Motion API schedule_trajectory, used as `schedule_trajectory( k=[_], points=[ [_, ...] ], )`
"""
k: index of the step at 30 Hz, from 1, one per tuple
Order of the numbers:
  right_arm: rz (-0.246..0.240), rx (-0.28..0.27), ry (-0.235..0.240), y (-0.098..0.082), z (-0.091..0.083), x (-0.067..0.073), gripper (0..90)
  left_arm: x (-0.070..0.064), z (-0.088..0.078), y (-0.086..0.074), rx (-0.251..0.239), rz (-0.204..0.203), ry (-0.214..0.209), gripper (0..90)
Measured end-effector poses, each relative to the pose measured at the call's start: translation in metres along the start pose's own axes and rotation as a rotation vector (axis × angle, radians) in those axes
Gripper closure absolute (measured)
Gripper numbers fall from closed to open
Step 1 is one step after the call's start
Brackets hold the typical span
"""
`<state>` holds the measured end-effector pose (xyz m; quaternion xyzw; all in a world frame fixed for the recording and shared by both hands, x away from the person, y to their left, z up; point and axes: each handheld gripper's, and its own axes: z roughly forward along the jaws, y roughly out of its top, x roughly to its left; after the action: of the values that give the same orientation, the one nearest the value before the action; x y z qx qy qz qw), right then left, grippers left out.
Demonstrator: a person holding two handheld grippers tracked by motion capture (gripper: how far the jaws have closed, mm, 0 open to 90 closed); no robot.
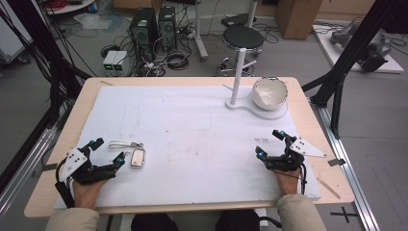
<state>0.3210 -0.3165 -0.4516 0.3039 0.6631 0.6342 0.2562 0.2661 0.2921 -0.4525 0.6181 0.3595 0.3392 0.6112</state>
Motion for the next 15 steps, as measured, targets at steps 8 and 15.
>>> schedule_trajectory(
  k=[8, 15],
  points=[
    [0.003, 0.003, 0.0, 0.0, -0.0001, 0.001, 0.9, -0.0005, -0.0005, -0.0002, -0.01, 0.006, 0.001, 4.2],
    [-0.001, 0.005, -0.002, 0.0001, -0.0001, 0.001, 0.9, 0.0005, 0.0003, 0.0003, -0.005, -0.003, -0.001, 4.2]
  ],
)
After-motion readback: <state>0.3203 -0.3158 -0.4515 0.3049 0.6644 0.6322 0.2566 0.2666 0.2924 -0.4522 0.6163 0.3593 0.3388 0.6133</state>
